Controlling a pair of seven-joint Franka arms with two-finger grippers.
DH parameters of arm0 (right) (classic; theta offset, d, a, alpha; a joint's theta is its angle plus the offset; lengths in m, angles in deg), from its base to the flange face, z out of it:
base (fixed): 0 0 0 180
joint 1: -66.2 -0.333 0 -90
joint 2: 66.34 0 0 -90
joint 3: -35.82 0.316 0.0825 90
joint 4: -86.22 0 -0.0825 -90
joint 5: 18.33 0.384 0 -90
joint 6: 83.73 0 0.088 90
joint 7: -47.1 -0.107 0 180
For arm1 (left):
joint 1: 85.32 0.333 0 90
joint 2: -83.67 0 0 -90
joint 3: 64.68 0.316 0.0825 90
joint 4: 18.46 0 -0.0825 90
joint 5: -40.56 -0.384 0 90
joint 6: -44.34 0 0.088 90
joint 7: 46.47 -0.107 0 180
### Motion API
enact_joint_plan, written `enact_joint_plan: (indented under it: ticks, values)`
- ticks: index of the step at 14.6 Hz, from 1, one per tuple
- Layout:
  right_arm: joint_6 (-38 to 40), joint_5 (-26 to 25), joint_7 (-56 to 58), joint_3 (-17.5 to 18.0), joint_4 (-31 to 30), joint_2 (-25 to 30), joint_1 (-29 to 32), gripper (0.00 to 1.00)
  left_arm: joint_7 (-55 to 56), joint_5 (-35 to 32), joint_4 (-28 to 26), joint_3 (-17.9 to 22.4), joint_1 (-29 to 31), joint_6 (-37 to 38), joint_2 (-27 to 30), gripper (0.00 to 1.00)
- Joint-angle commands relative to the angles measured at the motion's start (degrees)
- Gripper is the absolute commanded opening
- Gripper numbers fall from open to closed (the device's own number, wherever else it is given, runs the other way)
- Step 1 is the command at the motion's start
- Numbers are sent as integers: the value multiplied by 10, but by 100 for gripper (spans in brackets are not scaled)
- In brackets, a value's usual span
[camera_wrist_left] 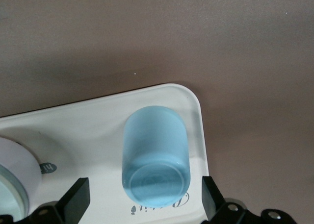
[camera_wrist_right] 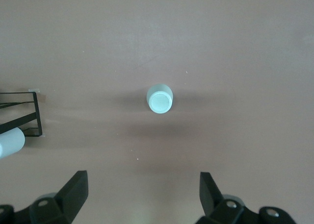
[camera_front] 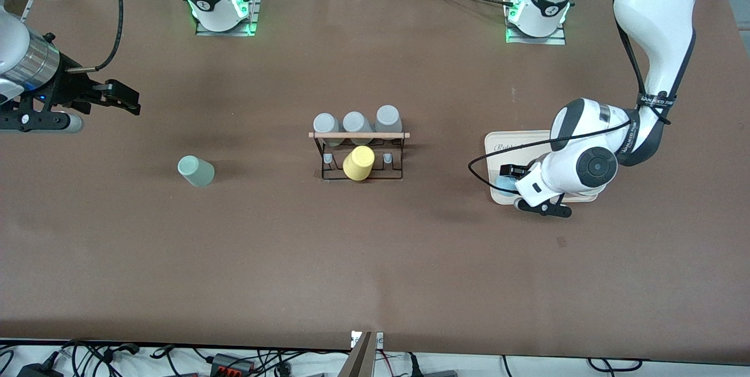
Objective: Hang scattered cups on rack with three cups
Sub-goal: 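Reach the left gripper down to the blue cup on the tray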
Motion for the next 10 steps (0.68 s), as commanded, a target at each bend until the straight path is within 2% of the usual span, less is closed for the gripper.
enact_joint_plan:
  ticks: [1,3,5,8,10]
  values:
    - [7,-8,-3,1,5,10,-3,100,12,-14,-21,-2,0,-26,10,100]
    - [5,-6,-4,1,11,9,-2,100,11,-15,-21,-1,-1,-26,8,100]
    - [3,-1,-6,1,14,8,-2,100,12,-15,-21,-1,-2,-26,7,92]
    - [-1,8,-7,1,16,7,-1,100,12,-15,-21,-1,-2,-25,7,72]
    - [-5,11,-13,0,16,7,-1,100,12,-15,-20,-1,-3,-25,7,50]
